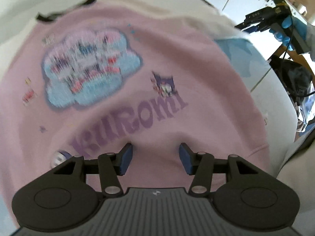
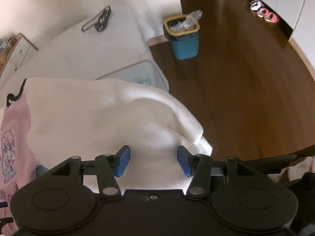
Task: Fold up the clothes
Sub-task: 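Grasp the cream sleeve cuff with the right gripper, then carry the cream sleeve across the sweatshirt front with the right gripper, then lay the sleeve flat on the front and open the right gripper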
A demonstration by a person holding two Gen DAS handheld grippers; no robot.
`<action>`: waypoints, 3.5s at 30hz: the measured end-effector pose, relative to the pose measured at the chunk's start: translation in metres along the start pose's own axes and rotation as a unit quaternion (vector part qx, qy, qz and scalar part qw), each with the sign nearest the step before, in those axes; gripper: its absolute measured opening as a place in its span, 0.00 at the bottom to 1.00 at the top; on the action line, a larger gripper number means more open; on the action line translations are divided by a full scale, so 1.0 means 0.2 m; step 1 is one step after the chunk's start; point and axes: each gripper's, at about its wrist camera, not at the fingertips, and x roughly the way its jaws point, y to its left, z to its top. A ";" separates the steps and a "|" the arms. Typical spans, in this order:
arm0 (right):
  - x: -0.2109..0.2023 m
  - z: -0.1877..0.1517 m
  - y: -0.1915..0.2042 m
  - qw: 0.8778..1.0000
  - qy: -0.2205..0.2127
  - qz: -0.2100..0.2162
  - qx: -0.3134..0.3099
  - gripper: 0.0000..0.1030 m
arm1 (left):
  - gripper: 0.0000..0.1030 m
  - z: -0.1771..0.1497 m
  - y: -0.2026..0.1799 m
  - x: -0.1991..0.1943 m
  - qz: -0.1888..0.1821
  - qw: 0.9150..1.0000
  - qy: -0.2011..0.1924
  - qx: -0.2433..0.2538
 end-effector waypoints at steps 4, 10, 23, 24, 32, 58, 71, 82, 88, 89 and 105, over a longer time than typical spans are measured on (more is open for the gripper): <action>0.06 -0.01 0.03 1.000 0.009 0.001 -0.025 1.00 | 0.54 -0.01 -0.02 0.04 0.002 1.000 0.005 -0.017; 0.05 -0.02 0.07 0.999 -0.002 -0.015 -0.032 1.00 | 0.54 -0.03 -0.04 0.10 0.005 0.999 0.012 -0.042; -0.10 -0.01 0.41 0.985 -0.067 -0.065 -0.147 1.00 | 0.54 -0.02 -0.03 0.10 -0.008 1.000 0.020 -0.018; -0.07 -0.02 0.43 0.986 -0.059 -0.068 -0.143 1.00 | 0.54 -0.02 -0.04 0.10 -0.006 1.000 0.019 -0.012; 0.05 -0.05 0.42 0.989 -0.027 -0.086 -0.117 1.00 | 0.54 0.01 0.01 -0.09 -0.008 1.000 -0.008 0.025; 0.25 -0.35 1.96 0.946 0.023 0.106 -0.305 1.00 | 0.43 -0.10 0.54 -0.06 0.069 0.996 0.017 0.044; 0.02 -0.22 1.66 0.946 0.015 0.092 -0.310 1.00 | 0.62 -0.08 0.51 -0.04 0.055 0.997 0.019 0.051; 0.16 -0.17 1.74 0.956 0.022 0.153 -0.247 1.00 | 0.63 0.09 0.36 -0.21 0.048 0.993 -0.062 0.089; 0.01 -0.17 1.92 0.920 0.025 0.265 -0.289 1.00 | 0.64 0.13 0.31 -0.20 0.029 0.993 -0.057 0.101; -0.02 -0.17 1.91 0.918 0.017 0.263 -0.297 1.00 | 0.64 0.13 0.31 -0.19 0.027 0.993 -0.054 0.103; 0.02 -0.36 1.44 0.936 0.059 0.053 -0.344 1.00 | 0.62 0.19 0.52 -0.11 0.056 0.996 -0.062 -0.021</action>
